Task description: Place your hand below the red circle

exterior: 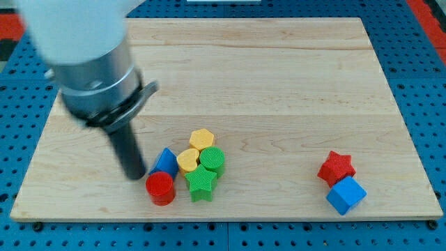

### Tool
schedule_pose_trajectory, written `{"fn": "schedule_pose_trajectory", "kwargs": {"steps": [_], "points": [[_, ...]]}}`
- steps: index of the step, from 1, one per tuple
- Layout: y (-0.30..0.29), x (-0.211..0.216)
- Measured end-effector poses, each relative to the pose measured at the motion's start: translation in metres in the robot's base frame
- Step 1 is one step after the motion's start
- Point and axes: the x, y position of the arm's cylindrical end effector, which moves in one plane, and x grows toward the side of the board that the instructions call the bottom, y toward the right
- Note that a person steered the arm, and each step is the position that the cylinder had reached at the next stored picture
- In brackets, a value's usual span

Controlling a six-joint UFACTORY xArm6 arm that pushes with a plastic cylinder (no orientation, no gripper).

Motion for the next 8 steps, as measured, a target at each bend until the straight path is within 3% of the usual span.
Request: {"fn": "schedule_pose_trajectory", "kwargs": {"steps": [1, 4, 8], "points": [[-0.045, 0.044], [0.046, 0.045], [0.063, 0.044]]}}
